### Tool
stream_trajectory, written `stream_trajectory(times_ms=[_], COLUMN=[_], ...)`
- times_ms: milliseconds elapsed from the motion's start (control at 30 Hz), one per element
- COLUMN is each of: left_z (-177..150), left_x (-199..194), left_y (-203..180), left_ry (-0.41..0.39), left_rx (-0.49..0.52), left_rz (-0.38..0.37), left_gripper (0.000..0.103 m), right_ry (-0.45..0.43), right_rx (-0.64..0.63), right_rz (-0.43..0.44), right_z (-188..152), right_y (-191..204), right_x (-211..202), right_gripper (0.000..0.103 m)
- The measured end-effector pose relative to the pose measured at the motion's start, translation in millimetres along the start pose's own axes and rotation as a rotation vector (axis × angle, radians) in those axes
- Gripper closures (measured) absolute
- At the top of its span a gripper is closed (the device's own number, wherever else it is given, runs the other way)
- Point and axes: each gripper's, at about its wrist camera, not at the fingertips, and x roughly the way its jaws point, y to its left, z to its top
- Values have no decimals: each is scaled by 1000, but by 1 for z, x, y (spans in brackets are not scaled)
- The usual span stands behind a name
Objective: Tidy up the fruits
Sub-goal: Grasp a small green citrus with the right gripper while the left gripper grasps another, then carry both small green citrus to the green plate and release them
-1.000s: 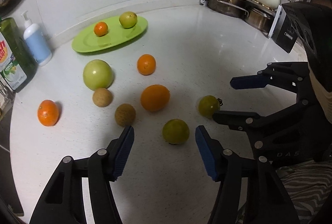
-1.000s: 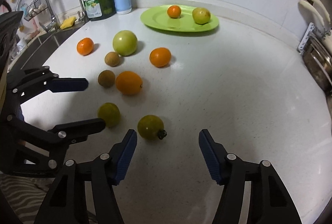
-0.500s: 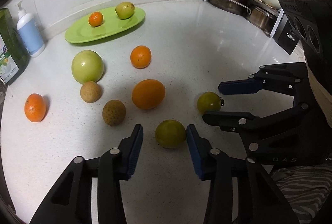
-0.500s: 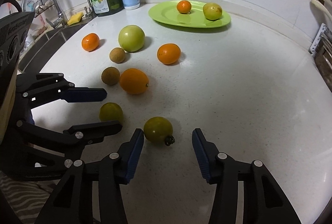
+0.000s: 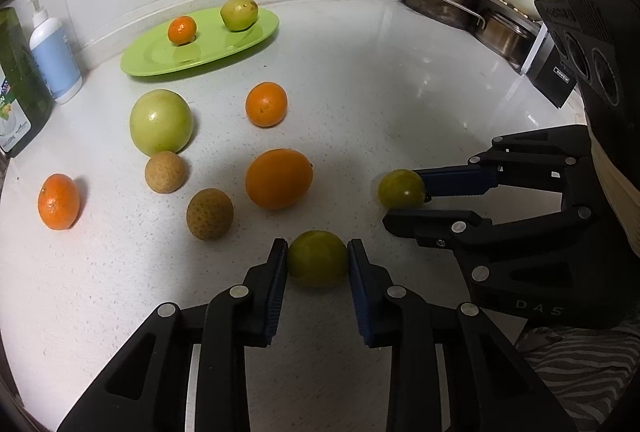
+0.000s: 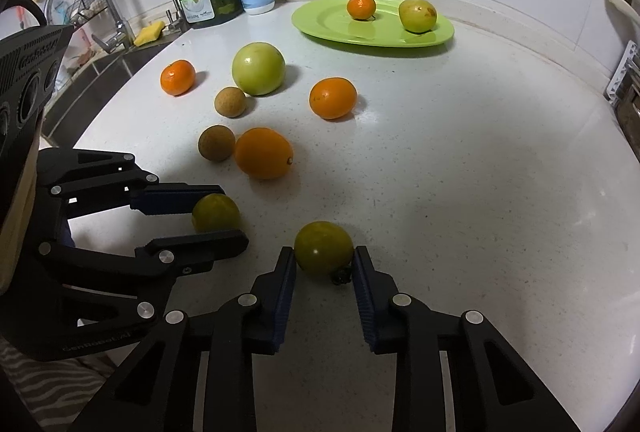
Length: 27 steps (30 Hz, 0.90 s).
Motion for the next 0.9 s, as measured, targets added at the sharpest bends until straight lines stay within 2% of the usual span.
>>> stream_trajectory(times_ms=[467,900], left_z=[4,36], left_x=[-24,-70], left_y=[5,19], left_ry=[-57,-196], left_rx=[-24,-64], left_rz=[33,89], left_gripper=[73,73], right_ry=[-44,-176], right_rx=[12,50], right_rz=[-11,-40], right_z=[4,33], right_y=[4,4], right_x=[-16,-53], right_gripper=[73,73])
